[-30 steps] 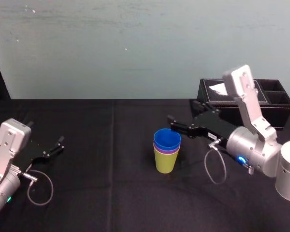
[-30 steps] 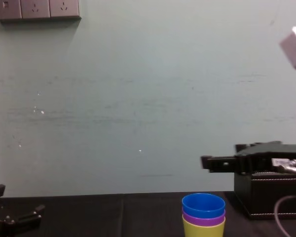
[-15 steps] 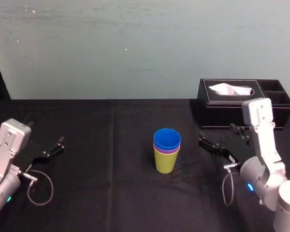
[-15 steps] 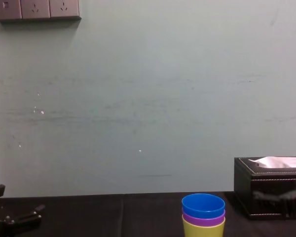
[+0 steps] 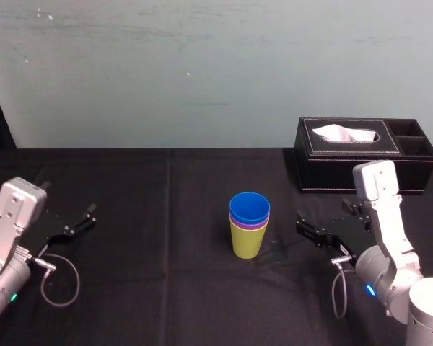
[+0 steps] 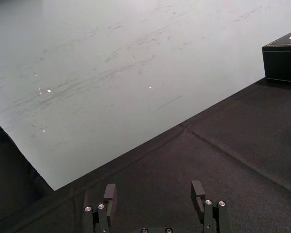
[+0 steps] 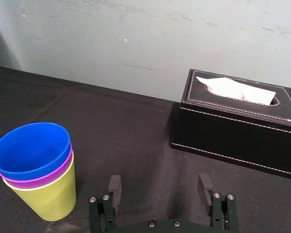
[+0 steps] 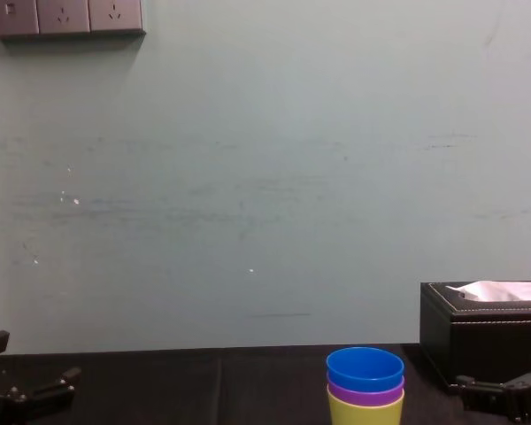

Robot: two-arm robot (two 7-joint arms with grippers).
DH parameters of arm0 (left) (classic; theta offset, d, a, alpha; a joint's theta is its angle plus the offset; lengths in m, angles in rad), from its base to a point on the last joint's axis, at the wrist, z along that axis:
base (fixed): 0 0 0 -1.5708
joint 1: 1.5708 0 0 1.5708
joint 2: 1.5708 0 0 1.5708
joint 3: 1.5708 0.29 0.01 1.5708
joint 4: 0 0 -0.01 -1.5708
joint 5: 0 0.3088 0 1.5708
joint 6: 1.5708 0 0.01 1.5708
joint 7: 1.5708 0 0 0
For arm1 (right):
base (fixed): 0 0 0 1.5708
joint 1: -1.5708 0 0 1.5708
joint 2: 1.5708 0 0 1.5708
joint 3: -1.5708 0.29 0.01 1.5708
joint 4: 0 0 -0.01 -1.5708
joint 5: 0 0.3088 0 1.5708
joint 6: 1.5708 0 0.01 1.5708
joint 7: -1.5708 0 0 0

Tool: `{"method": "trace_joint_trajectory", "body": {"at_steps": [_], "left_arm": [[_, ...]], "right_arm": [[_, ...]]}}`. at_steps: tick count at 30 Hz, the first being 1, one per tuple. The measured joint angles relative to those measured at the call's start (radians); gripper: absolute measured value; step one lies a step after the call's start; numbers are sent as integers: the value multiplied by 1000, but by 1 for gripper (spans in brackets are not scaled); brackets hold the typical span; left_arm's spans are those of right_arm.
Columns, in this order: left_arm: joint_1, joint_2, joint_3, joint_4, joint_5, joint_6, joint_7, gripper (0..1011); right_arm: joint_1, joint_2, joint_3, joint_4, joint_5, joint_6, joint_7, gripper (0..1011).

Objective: Stack the three plastic cups sequentially using one hand.

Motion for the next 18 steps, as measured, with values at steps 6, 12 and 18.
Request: {"method": "trace_joint_trajectory", "body": {"at_steps": [6,12,18], "left_arm": [[0,0,0,0,0,0,0,1000],[0,0,0,0,0,0,0,1000],[0,0,0,0,0,0,0,1000]], "right_arm": [[1,0,0,-2,1,-3,0,1000],[1,1,0,-3,2,-4,0,1000],[1,1,0,-3,2,-5,0,1000]]}}
